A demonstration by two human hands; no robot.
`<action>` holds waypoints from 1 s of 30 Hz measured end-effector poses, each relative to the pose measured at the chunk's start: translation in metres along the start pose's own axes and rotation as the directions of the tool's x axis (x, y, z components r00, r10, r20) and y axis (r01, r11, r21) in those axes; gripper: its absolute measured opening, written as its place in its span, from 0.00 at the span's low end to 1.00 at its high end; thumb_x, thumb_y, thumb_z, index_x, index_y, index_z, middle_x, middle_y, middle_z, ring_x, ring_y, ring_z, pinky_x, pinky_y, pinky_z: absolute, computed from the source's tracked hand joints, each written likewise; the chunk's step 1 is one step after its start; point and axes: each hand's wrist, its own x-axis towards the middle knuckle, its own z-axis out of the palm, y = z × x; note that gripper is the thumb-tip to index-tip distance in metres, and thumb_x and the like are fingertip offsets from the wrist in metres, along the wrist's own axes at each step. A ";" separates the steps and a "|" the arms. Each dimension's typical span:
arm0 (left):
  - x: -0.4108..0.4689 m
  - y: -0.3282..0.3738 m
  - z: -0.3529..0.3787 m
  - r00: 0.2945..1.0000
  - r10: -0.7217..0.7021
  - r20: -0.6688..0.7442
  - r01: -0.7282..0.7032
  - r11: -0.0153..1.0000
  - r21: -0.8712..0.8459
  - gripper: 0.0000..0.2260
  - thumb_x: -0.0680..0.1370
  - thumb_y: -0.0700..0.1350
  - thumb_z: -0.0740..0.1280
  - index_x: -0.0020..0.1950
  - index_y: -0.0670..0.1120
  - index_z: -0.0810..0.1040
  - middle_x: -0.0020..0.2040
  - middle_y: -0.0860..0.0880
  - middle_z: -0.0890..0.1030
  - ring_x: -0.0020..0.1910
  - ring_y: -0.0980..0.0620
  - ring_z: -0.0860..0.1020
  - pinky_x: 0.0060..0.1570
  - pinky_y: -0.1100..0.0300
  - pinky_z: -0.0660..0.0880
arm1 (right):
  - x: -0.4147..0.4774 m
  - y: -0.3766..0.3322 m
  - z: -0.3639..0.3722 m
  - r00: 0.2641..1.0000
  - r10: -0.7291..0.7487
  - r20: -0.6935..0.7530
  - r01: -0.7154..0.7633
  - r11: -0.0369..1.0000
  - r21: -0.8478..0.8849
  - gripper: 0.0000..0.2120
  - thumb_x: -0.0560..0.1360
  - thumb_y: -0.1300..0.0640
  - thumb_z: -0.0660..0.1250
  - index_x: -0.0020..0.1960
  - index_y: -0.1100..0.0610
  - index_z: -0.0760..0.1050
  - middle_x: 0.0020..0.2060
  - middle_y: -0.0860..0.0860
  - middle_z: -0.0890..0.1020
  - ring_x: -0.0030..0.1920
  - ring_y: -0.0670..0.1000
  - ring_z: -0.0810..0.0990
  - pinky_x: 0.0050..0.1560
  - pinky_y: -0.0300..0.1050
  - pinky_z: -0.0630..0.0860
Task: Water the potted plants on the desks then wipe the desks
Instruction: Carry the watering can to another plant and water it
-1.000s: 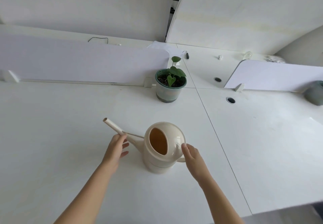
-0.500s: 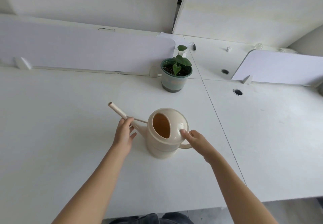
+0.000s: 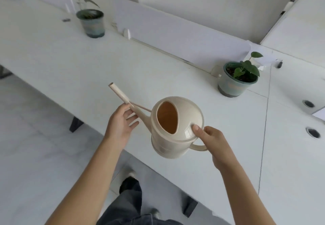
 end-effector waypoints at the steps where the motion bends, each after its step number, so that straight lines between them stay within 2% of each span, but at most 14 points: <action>1: -0.012 0.002 -0.010 0.999 0.033 -0.027 -0.033 0.999 0.000 0.07 0.78 0.47 0.58 0.46 0.50 0.75 0.48 0.49 0.78 0.52 0.49 0.76 0.54 0.53 0.69 | -0.004 -0.005 0.005 0.998 -0.014 0.055 0.014 1.000 -0.003 0.22 0.62 0.44 0.69 0.29 0.56 0.59 0.27 0.48 0.60 0.20 0.39 0.63 0.21 0.25 0.60; 3: -0.034 0.008 -0.031 0.990 0.112 -0.080 -0.111 0.994 0.012 0.06 0.78 0.47 0.59 0.47 0.51 0.75 0.48 0.50 0.79 0.50 0.51 0.77 0.50 0.54 0.70 | -0.011 -0.013 0.017 0.988 -0.028 0.152 0.027 1.000 0.012 0.22 0.60 0.43 0.68 0.32 0.57 0.60 0.30 0.52 0.60 0.22 0.39 0.64 0.22 0.23 0.63; 7: -0.074 0.017 -0.069 0.936 0.272 -0.222 -0.249 0.960 0.127 0.06 0.79 0.44 0.58 0.48 0.51 0.75 0.49 0.51 0.79 0.48 0.54 0.78 0.47 0.58 0.70 | -0.021 -0.023 0.049 0.949 -0.018 0.316 0.039 0.997 -0.060 0.34 0.51 0.32 0.68 0.41 0.59 0.69 0.39 0.54 0.69 0.42 0.50 0.70 0.32 0.25 0.71; 10: -0.099 0.023 -0.101 0.891 0.333 -0.309 -0.288 0.940 0.183 0.08 0.78 0.44 0.58 0.47 0.52 0.76 0.51 0.50 0.80 0.51 0.52 0.79 0.52 0.56 0.72 | -0.025 -0.029 0.079 0.906 0.011 0.423 0.039 0.993 -0.109 0.42 0.54 0.29 0.63 0.45 0.68 0.76 0.47 0.53 0.83 0.53 0.47 0.78 0.51 0.40 0.71; 11: -0.106 0.026 -0.112 0.878 0.338 -0.338 -0.292 0.939 0.182 0.08 0.79 0.44 0.58 0.48 0.52 0.76 0.51 0.49 0.80 0.53 0.51 0.78 0.53 0.55 0.72 | -0.028 -0.032 0.091 0.892 0.020 0.452 0.038 0.992 -0.119 0.44 0.54 0.29 0.63 0.48 0.69 0.77 0.50 0.53 0.84 0.55 0.46 0.78 0.54 0.42 0.69; 13: -0.119 0.032 -0.138 0.855 0.342 -0.390 -0.296 0.939 0.175 0.08 0.79 0.44 0.58 0.50 0.53 0.76 0.52 0.49 0.79 0.54 0.50 0.78 0.54 0.54 0.72 | -0.037 -0.037 0.117 0.863 0.019 0.505 0.048 0.992 -0.120 0.42 0.57 0.30 0.63 0.49 0.68 0.77 0.48 0.50 0.84 0.54 0.45 0.79 0.52 0.43 0.69; 15: -0.130 0.042 -0.163 0.835 0.349 -0.425 -0.309 0.937 0.162 0.08 0.79 0.45 0.58 0.54 0.52 0.75 0.51 0.51 0.79 0.54 0.49 0.77 0.54 0.54 0.71 | -0.045 -0.040 0.145 0.853 0.004 0.522 0.060 0.993 -0.105 0.31 0.65 0.35 0.65 0.44 0.65 0.79 0.38 0.45 0.85 0.48 0.44 0.79 0.50 0.43 0.69; 17: -0.141 0.053 -0.189 0.821 0.361 -0.442 -0.325 0.933 0.158 0.09 0.79 0.45 0.58 0.57 0.51 0.74 0.50 0.52 0.79 0.55 0.50 0.77 0.54 0.55 0.71 | -0.053 -0.044 0.175 0.863 -0.015 0.506 0.072 0.993 -0.094 0.21 0.73 0.42 0.62 0.39 0.60 0.78 0.32 0.44 0.82 0.42 0.45 0.78 0.49 0.42 0.70; 19: -0.153 0.066 -0.214 0.815 0.367 -0.448 -0.334 0.930 0.155 0.11 0.80 0.45 0.58 0.60 0.50 0.73 0.50 0.53 0.80 0.55 0.51 0.77 0.54 0.54 0.71 | -0.060 -0.050 0.205 0.884 -0.029 0.467 0.084 0.992 -0.097 0.20 0.74 0.42 0.61 0.37 0.60 0.74 0.31 0.51 0.77 0.38 0.50 0.74 0.49 0.42 0.68; 21: -0.164 0.081 -0.240 0.811 0.382 -0.442 -0.345 0.924 0.166 0.13 0.79 0.45 0.58 0.63 0.49 0.73 0.51 0.54 0.80 0.55 0.52 0.78 0.56 0.54 0.71 | -0.068 -0.057 0.236 0.899 -0.049 0.435 0.106 0.989 -0.106 0.22 0.74 0.42 0.61 0.34 0.60 0.71 0.31 0.53 0.73 0.38 0.52 0.71 0.49 0.44 0.68; 24: -0.173 0.102 -0.276 0.807 0.409 -0.426 -0.357 0.912 0.201 0.15 0.79 0.45 0.58 0.65 0.48 0.72 0.55 0.52 0.79 0.57 0.51 0.77 0.59 0.53 0.71 | -0.080 -0.064 0.278 0.915 -0.076 0.397 0.128 0.986 -0.106 0.22 0.76 0.44 0.58 0.31 0.58 0.73 0.28 0.49 0.76 0.37 0.51 0.74 0.46 0.45 0.71; 27: -0.178 0.121 -0.308 0.808 0.419 -0.415 -0.365 0.908 0.206 0.16 0.79 0.44 0.59 0.66 0.48 0.70 0.57 0.51 0.79 0.58 0.51 0.77 0.60 0.52 0.71 | -0.089 -0.069 0.312 0.925 -0.110 0.364 0.155 0.983 -0.096 0.23 0.77 0.45 0.58 0.27 0.56 0.69 0.17 0.43 0.73 0.31 0.49 0.70 0.37 0.41 0.67; 28: -0.180 0.127 -0.317 0.810 0.417 -0.413 -0.365 0.909 0.202 0.16 0.79 0.44 0.59 0.66 0.48 0.71 0.57 0.51 0.79 0.58 0.50 0.77 0.60 0.52 0.71 | -0.092 -0.070 0.322 0.929 -0.110 0.353 0.153 0.984 -0.096 0.23 0.77 0.45 0.58 0.27 0.56 0.69 0.17 0.43 0.73 0.31 0.49 0.71 0.37 0.41 0.67; 30: -0.182 0.136 -0.331 0.814 0.411 -0.410 -0.362 0.912 0.195 0.15 0.79 0.44 0.59 0.66 0.48 0.71 0.57 0.50 0.79 0.58 0.50 0.77 0.61 0.52 0.70 | -0.097 -0.074 0.339 0.933 -0.107 0.343 0.148 0.984 -0.097 0.22 0.77 0.44 0.58 0.31 0.58 0.73 0.26 0.48 0.77 0.35 0.50 0.75 0.43 0.43 0.71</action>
